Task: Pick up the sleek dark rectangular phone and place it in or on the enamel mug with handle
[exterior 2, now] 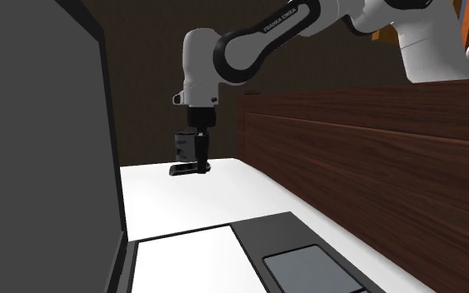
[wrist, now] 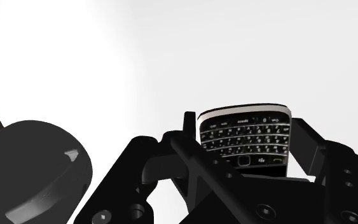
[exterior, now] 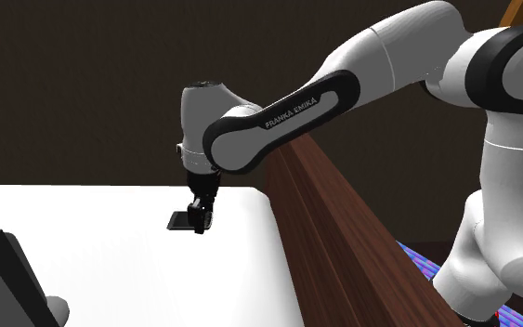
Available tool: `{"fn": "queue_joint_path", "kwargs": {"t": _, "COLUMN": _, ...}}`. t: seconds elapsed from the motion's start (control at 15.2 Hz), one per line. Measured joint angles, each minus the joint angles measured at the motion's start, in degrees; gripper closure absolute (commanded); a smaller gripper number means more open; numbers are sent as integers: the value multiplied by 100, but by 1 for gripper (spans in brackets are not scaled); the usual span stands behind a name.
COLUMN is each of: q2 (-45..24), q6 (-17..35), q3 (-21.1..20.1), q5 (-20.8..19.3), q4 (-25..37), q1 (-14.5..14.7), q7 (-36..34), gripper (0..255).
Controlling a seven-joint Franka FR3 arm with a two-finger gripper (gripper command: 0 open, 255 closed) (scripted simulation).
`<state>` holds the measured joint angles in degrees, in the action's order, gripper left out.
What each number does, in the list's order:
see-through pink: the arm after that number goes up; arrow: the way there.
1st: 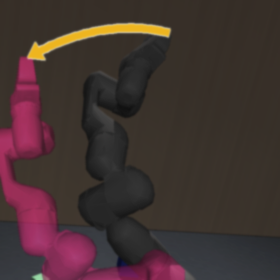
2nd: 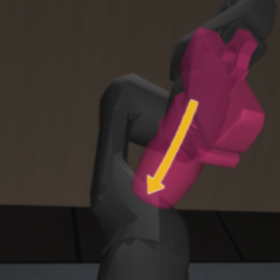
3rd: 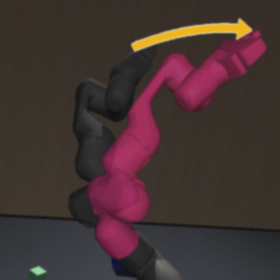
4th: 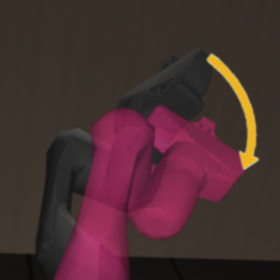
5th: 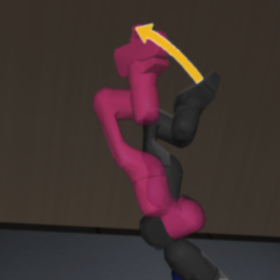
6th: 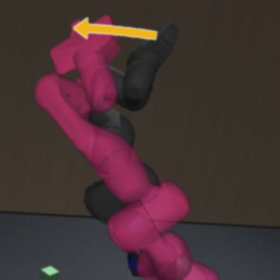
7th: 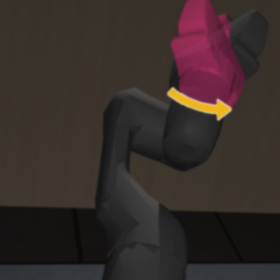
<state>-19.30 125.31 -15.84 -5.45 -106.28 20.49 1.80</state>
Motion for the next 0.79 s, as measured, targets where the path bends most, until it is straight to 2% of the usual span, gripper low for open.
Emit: {"fn": "queue_joint_path", "kwargs": {"t": 0.79, "q2": 383, "q6": -805, "q3": -53, "q5": 142, "q4": 439, "q1": -34, "q7": 83, "gripper": 255}}
